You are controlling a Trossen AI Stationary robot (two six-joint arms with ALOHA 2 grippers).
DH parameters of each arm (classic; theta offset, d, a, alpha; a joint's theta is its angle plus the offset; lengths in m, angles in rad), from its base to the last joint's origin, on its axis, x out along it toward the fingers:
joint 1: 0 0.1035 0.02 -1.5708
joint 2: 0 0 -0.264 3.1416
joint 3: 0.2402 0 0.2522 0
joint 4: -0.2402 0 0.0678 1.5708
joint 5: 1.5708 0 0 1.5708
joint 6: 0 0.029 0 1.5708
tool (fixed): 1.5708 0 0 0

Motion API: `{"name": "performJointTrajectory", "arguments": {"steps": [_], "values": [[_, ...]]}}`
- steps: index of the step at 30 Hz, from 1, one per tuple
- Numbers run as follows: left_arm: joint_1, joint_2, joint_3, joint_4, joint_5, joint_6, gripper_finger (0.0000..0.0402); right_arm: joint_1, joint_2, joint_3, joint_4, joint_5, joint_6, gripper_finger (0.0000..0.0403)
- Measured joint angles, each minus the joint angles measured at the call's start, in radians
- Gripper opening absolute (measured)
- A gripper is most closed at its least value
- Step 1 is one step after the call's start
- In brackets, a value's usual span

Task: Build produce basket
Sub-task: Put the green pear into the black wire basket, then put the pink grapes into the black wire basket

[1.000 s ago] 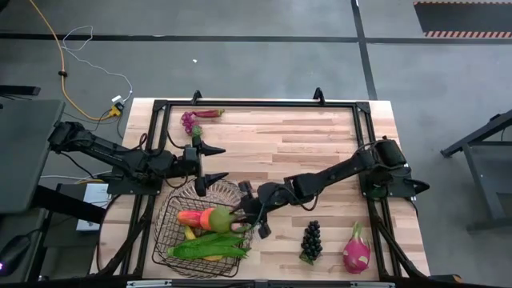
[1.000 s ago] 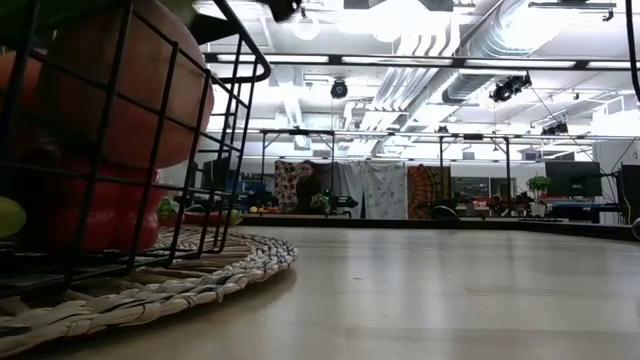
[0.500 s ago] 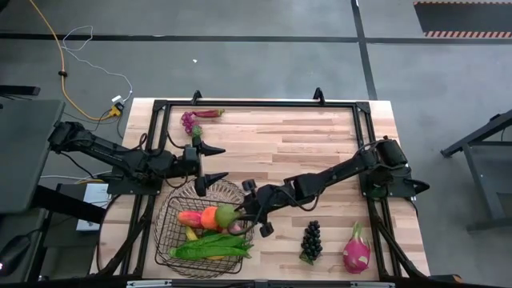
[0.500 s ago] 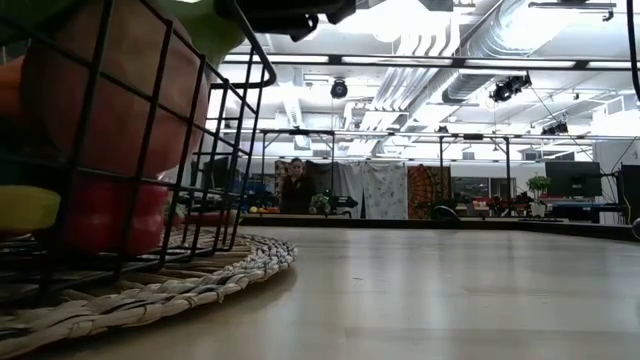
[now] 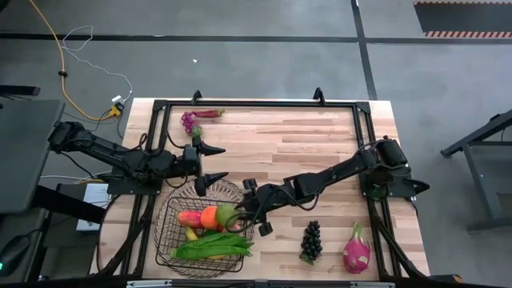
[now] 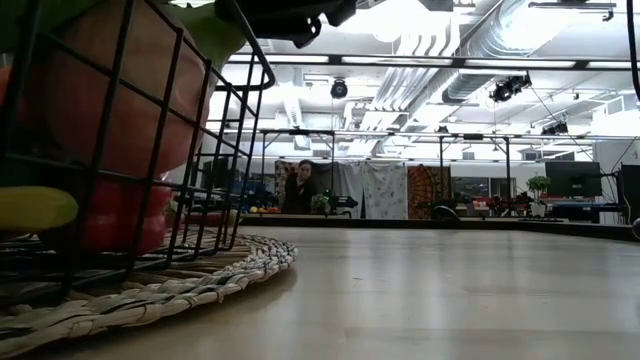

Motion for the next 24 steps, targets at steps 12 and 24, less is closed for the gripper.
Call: {"name": "performJointTrajectory", "arguments": {"steps": [12, 24], "values": [[0.000, 0.000, 0.000, -0.002, 0.000, 0.000, 0.0381, 0.000, 0.000, 0.086, -0.178, 0.004, -0.006, 0.0267], [-0.001, 0.000, 0.000, -0.004, 0.040, 0.000, 0.0381, -0.003, -0.096, -0.018, -0.145, 0.089, -0.033, 0.0268]]}}
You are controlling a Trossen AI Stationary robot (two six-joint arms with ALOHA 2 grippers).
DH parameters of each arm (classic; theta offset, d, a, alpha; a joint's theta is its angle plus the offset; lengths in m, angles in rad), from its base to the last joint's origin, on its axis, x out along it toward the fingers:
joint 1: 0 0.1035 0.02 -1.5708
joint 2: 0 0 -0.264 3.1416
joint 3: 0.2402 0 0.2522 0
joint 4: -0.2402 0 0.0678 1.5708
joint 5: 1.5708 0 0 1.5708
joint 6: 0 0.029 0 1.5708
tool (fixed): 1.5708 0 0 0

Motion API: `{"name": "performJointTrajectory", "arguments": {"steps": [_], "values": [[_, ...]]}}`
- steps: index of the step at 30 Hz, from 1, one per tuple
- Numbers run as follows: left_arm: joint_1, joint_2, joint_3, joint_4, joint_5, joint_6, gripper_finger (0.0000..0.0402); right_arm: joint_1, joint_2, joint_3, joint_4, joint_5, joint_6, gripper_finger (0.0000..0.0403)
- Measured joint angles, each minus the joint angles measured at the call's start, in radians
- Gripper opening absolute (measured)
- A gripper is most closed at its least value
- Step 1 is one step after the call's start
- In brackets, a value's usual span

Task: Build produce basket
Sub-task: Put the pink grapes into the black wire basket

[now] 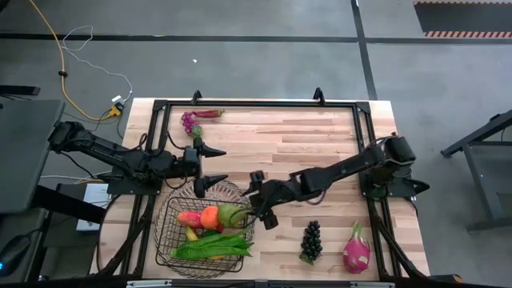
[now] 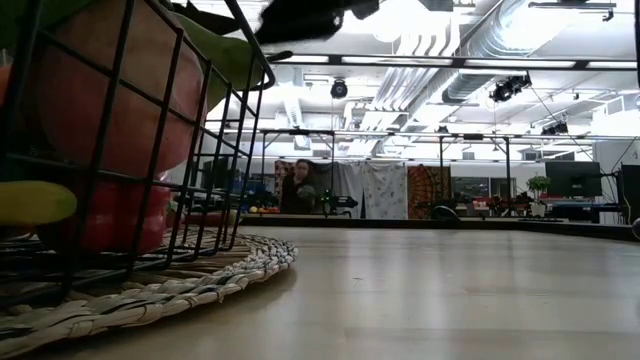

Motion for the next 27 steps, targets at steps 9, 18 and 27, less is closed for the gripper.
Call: {"name": "performJointTrajectory", "arguments": {"steps": [9, 18, 27], "values": [[0.000, 0.000, 0.000, 0.011, -0.008, 0.007, 0.0381, -0.007, -0.408, -0.508, 0.535, 0.085, 0.013, 0.0268], [0.001, 0.000, 0.000, 0.031, -0.027, 0.034, 0.0381, -0.047, -0.672, -0.846, 0.958, 0.125, 0.084, 0.0268], [0.001, 0.000, 0.000, 0.031, -0.027, 0.035, 0.0381, -0.048, -0.721, -0.857, 0.886, 0.123, 0.078, 0.0268]]}}
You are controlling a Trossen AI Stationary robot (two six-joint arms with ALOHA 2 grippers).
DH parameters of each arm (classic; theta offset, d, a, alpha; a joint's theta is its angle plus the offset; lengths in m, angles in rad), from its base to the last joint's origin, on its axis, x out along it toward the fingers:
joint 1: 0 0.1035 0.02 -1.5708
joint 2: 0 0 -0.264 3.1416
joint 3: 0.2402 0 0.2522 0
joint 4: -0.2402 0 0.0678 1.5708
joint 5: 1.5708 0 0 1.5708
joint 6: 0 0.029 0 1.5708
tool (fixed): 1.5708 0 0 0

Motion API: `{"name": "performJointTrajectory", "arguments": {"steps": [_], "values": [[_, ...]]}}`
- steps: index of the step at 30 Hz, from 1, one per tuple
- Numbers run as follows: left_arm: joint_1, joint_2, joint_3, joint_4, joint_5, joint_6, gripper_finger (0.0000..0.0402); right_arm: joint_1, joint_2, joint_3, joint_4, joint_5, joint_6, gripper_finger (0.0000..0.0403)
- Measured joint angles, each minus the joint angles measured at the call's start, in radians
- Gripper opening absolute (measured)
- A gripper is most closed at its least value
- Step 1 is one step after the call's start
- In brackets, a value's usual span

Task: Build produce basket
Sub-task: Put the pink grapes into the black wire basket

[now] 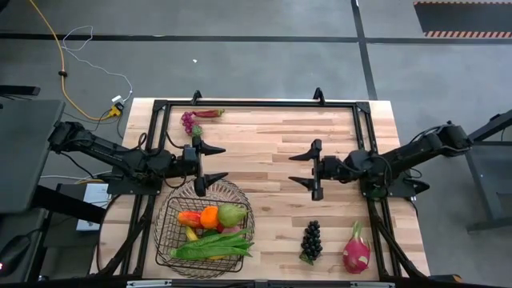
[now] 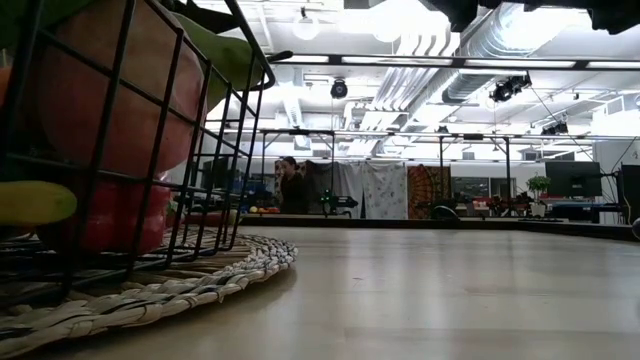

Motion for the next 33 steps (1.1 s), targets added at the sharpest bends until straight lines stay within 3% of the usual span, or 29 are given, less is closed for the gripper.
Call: {"name": "performJointTrajectory", "arguments": {"steps": [12, 19, 22, 29, 33], "values": [[0.000, 0.002, 0.000, 0.000, -0.025, -0.020, 0.0381, 0.000, 0.000, 0.000, -0.013, 0.000, 0.000, 0.0268], [0.027, 0.072, 0.000, -0.110, -0.424, -0.157, 0.0381, 0.000, 0.000, 0.000, -0.016, 0.001, 0.000, 0.0268], [0.103, 0.104, 0.000, -0.232, -0.492, -0.281, 0.0381, -0.001, 0.000, 0.000, -0.016, 0.001, 0.000, 0.0268], [0.371, 0.186, 0.000, -0.633, -0.404, -0.630, 0.0381, -0.028, 0.000, 0.000, -0.029, 0.001, 0.045, 0.0268], [0.477, 0.236, 0.000, -0.783, -0.399, -0.746, 0.0381, -0.049, 0.000, 0.000, -0.065, 0.001, 0.065, 0.0268]]}}
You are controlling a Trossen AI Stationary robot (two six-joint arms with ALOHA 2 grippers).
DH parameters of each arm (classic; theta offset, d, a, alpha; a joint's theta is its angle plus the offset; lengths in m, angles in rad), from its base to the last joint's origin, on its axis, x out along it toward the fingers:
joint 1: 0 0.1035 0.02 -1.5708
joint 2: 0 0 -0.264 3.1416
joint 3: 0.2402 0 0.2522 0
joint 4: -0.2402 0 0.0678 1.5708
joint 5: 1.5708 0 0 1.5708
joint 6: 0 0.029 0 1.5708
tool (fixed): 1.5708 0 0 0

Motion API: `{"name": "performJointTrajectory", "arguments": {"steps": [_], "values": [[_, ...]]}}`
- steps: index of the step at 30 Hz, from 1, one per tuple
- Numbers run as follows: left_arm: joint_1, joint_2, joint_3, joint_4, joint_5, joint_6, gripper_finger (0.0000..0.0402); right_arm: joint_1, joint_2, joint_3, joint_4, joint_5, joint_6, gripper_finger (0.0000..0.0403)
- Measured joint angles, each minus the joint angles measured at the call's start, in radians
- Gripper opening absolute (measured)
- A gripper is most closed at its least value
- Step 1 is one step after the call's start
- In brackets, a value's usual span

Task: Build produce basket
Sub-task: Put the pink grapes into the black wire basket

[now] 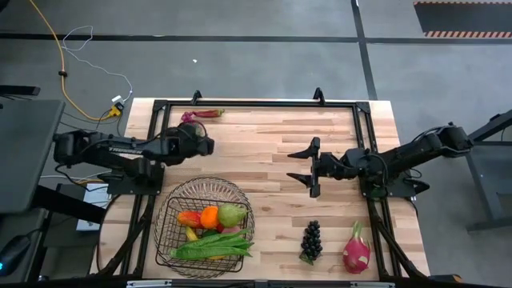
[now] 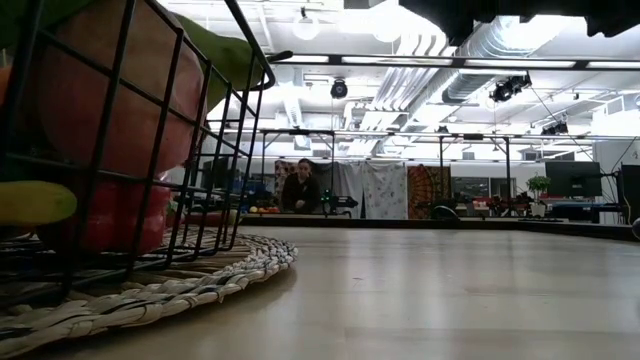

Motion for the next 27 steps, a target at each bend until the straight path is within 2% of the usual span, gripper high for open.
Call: {"name": "performJointTrajectory", "arguments": {"steps": [12, 16, 27], "values": [[0.098, 0.201, 0.000, 0.040, -0.048, -0.025, 0.0381, -0.027, 0.000, 0.000, -0.017, 0.000, 0.071, 0.0268], [0.110, 0.227, 0.000, 0.042, -0.092, -0.032, 0.0381, -0.027, 0.000, 0.000, -0.018, 0.000, 0.071, 0.0268], [0.155, 0.287, 0.000, 0.071, -0.066, -0.032, 0.0381, -0.027, 0.000, 0.000, -0.019, 0.000, 0.071, 0.0268]]}}
